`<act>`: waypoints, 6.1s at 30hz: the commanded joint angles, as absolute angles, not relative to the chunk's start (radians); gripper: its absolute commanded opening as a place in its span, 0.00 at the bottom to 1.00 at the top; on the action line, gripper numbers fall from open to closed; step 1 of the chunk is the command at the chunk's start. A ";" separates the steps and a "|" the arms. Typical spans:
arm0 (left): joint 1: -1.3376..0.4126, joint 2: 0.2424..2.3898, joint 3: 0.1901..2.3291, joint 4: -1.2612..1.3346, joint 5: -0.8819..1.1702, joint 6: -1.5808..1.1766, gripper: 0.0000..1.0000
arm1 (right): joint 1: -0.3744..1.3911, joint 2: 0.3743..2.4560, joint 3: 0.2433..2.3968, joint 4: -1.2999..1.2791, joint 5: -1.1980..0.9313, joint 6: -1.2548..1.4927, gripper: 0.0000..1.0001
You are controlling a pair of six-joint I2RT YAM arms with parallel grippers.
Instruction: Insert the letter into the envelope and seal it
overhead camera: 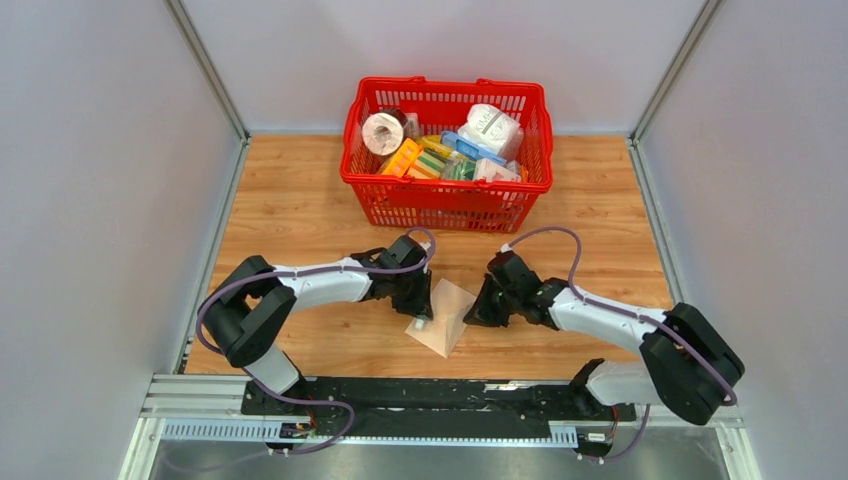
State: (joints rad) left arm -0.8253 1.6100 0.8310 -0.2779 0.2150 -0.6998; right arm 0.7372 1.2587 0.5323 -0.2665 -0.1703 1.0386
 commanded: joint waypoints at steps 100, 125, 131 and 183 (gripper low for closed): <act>-0.848 1.644 0.799 -0.273 0.176 -0.746 0.00 | 0.807 1.548 0.695 -0.141 -0.244 0.859 0.00; -0.848 1.664 0.811 -0.273 0.175 -0.753 0.00 | 0.850 1.511 0.629 -0.213 -0.262 0.813 0.00; -0.848 1.674 0.815 -0.267 0.178 -0.756 0.00 | 0.873 1.525 0.626 -0.201 -0.284 0.799 0.00; -0.839 1.689 0.821 -0.284 0.173 -0.735 0.00 | 0.793 1.393 0.572 -0.235 -0.196 0.828 0.00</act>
